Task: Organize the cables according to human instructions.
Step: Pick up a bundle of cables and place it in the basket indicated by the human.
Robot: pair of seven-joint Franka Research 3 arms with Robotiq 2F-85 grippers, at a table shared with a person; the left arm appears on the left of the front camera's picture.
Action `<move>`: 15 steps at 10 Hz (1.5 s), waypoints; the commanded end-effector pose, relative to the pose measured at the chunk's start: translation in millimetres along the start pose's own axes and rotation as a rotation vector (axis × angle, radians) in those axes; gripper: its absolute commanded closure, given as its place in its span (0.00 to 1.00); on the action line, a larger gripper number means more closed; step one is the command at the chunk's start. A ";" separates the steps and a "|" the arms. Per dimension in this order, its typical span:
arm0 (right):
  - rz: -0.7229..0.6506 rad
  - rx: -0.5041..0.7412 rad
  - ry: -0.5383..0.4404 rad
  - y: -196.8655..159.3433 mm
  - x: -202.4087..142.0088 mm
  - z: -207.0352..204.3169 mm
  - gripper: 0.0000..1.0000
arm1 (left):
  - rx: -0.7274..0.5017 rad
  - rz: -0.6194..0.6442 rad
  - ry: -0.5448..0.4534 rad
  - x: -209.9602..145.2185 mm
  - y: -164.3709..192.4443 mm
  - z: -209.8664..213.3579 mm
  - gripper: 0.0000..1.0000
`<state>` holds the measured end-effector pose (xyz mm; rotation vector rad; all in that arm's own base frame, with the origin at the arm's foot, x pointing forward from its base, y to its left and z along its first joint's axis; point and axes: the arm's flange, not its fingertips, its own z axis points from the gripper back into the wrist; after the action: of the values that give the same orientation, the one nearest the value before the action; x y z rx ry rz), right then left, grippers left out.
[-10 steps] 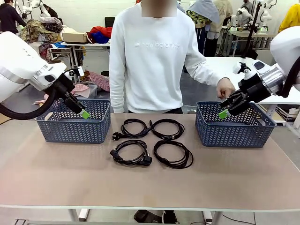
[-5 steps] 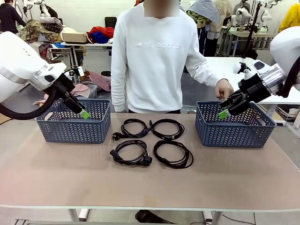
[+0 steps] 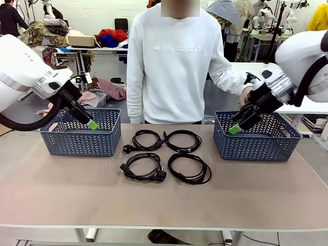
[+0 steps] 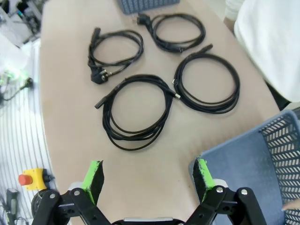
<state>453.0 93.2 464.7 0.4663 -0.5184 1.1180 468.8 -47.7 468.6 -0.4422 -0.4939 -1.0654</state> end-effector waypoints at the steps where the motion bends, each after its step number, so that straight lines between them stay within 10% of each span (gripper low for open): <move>1: -0.038 -0.050 0.150 1.5 30.0 -12.2 0.00 | -0.011 0.000 -0.026 -1.3 -1.9 0.5 0.00; 4: -0.080 -0.064 0.289 12.8 65.9 -40.1 0.00 | -0.011 0.000 -0.026 -1.3 -1.9 0.5 0.00; 15: -0.230 -0.083 0.316 26.0 86.0 -58.1 0.00 | -0.011 0.000 -0.026 -1.3 -1.9 0.5 0.00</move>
<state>469.7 186.5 468.1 0.2897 -0.2481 1.0029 468.7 -47.7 468.6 -0.4426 -0.4934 -1.0655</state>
